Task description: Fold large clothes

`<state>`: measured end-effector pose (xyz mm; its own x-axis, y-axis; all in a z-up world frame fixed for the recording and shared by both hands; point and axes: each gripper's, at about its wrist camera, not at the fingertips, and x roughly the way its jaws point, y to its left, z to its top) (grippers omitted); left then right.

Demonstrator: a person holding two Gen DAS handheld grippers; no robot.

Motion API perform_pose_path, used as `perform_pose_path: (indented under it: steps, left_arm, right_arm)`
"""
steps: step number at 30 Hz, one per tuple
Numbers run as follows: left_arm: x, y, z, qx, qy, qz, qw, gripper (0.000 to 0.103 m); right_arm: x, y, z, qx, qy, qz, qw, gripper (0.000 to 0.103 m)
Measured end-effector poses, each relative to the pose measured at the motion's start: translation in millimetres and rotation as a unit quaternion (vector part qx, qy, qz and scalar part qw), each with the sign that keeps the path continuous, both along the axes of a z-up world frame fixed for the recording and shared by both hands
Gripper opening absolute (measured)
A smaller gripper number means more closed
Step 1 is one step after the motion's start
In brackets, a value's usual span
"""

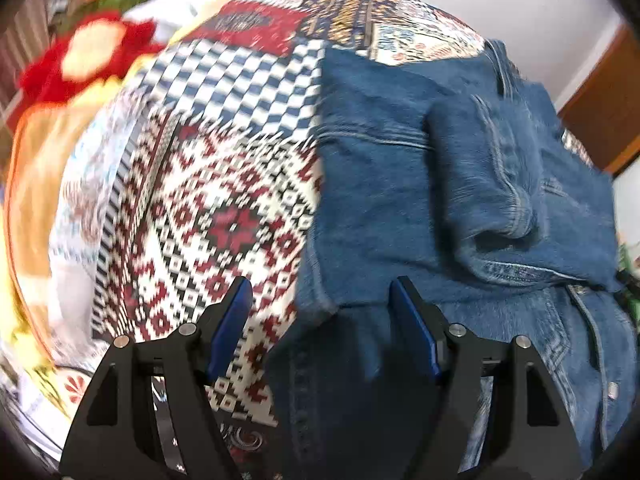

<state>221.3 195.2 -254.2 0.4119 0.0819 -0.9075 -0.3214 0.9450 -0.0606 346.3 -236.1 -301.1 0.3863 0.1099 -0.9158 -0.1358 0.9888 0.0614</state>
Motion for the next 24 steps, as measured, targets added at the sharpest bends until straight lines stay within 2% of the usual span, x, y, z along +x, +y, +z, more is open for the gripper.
perform_pose_path:
  steps: [3, 8, 10, 12, 14, 16, 19, 23, 24]
  left_arm:
    - [-8.8, 6.6, 9.5, 0.011, -0.001, 0.011, 0.9999, 0.073]
    - [1.3, -18.2, 37.7, 0.016, -0.023, -0.037, 0.9989, 0.075]
    - [11.7, -32.3, 48.3, 0.020, -0.034, -0.056, 0.9976, 0.083]
    - [24.2, -45.9, 55.7, 0.020, -0.046, -0.068, 0.9964, 0.102]
    - [42.9, -62.2, 58.9, 0.017, -0.059, -0.073, 0.9954, 0.103]
    - [62.5, -75.1, 53.2, 0.016, -0.047, -0.085, 0.9951, 0.103]
    - [91.5, -93.1, 28.8, 0.025, -0.009, -0.109, 0.9936, 0.103]
    - [109.7, -100.2, -7.6, 0.074, 0.045, -0.116, 0.9895, 0.103]
    - [108.4, -94.0, -8.6, 0.055, 0.038, -0.115, 0.9911, 0.103]
  right_arm:
    - [1.2, -4.1, 1.2, 0.014, 0.011, -0.006, 1.000, 0.074]
    - [2.2, 0.7, 13.3, 0.036, 0.008, 0.004, 0.999, 0.074]
    - [1.1, 3.8, 19.6, 0.040, 0.001, 0.008, 0.999, 0.074]
    - [1.6, 8.3, 28.7, 0.044, -0.012, 0.015, 0.999, 0.074]
    - [3.2, 13.2, 37.2, 0.053, -0.024, 0.022, 0.998, 0.074]
    - [3.6, 15.6, 42.8, 0.058, -0.029, 0.025, 0.998, 0.074]
    - [4.6, 16.1, 48.7, 0.066, -0.034, 0.028, 0.997, 0.074]
    - [6.1, 10.9, 49.5, 0.070, -0.032, 0.021, 0.997, 0.074]
    - [6.6, 8.3, 48.1, 0.071, -0.031, 0.019, 0.997, 0.074]
